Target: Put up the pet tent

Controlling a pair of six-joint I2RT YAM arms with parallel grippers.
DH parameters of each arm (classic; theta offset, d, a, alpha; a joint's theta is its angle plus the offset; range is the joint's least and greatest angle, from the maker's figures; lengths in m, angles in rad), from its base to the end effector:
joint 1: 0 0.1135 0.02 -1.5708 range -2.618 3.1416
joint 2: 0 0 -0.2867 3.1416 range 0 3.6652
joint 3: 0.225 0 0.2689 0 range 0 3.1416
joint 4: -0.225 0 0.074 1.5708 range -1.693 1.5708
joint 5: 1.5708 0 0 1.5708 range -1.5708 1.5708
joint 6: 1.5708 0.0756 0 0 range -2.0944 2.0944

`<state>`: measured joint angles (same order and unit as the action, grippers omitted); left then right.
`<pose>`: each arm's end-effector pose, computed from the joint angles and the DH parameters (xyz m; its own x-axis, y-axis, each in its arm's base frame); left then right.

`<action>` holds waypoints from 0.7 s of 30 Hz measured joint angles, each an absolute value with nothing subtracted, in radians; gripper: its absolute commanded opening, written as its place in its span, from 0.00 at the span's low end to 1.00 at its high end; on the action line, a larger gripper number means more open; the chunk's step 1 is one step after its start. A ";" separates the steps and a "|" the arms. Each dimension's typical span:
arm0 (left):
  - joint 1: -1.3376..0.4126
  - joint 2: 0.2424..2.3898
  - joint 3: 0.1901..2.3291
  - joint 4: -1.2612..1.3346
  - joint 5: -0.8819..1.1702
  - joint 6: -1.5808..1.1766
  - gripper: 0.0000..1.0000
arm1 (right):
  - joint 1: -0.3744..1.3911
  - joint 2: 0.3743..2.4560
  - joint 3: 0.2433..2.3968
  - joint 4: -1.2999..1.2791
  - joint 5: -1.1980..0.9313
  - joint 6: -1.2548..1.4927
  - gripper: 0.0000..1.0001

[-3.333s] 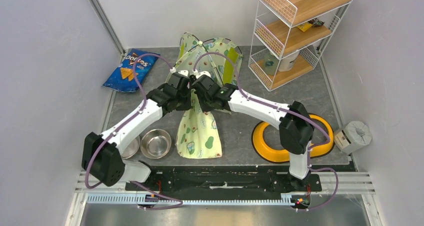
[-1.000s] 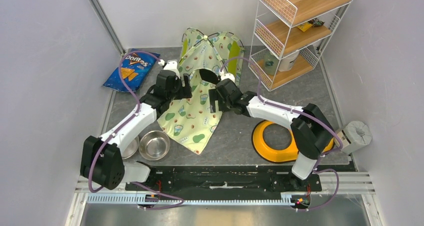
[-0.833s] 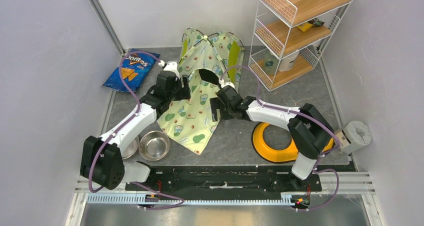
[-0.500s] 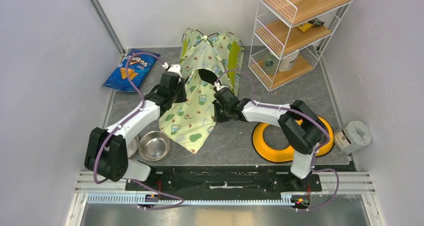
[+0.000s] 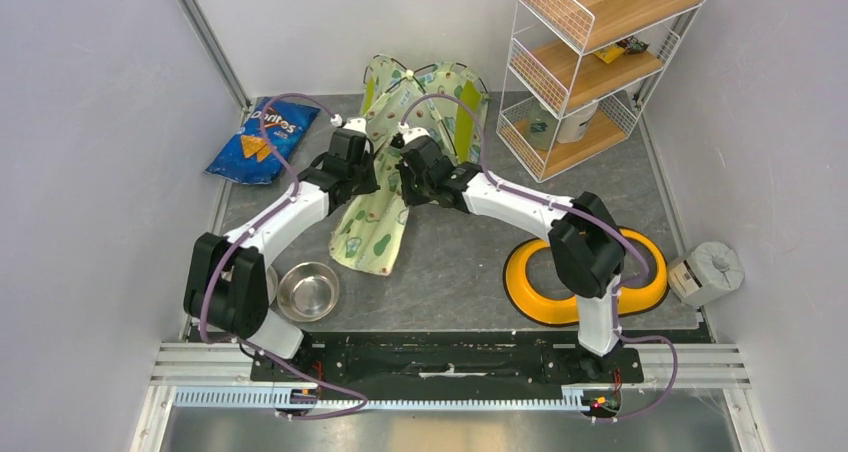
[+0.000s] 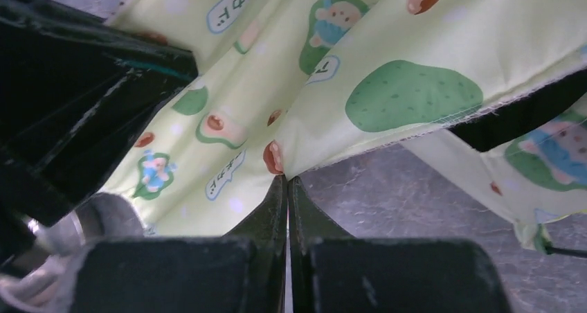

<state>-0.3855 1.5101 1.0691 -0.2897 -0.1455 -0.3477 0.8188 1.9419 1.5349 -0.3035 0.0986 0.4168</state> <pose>0.3526 -0.1313 0.2427 -0.6741 -0.0903 -0.7331 0.0450 0.9856 -0.1628 0.3480 0.3612 0.2347 -0.6810 -0.1383 -0.7191 -0.4376 0.8643 0.2482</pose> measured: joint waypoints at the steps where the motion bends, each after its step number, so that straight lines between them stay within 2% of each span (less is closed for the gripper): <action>1: -0.385 1.523 1.080 -0.292 -0.144 -0.352 0.21 | 0.816 1.958 1.550 -0.311 0.113 0.411 0.00; 10: -0.386 1.634 1.168 -0.295 -0.119 -0.404 0.19 | 0.722 2.123 1.626 -0.362 0.262 0.345 0.00; 11: -0.386 1.639 1.172 -0.291 -0.111 -0.411 0.19 | 0.713 2.138 1.633 -0.364 0.282 0.335 0.05; 12: -0.386 1.644 1.176 -0.287 -0.105 -0.417 0.19 | 0.708 2.143 1.637 -0.367 0.295 0.327 0.14; 15: -0.389 1.666 1.194 -0.281 -0.097 -0.430 0.19 | 0.704 2.141 1.645 -0.373 0.313 0.323 0.52; 16: -0.389 1.675 1.199 -0.282 -0.097 -0.434 0.18 | 0.705 2.136 1.644 -0.372 0.311 0.320 0.61; 18: -0.389 1.691 1.207 -0.281 -0.097 -0.438 0.17 | 0.709 2.115 1.628 -0.361 0.302 0.336 0.74; 21: -0.389 1.708 1.213 -0.277 -0.100 -0.445 0.15 | 0.715 2.040 1.566 -0.359 0.274 0.364 0.84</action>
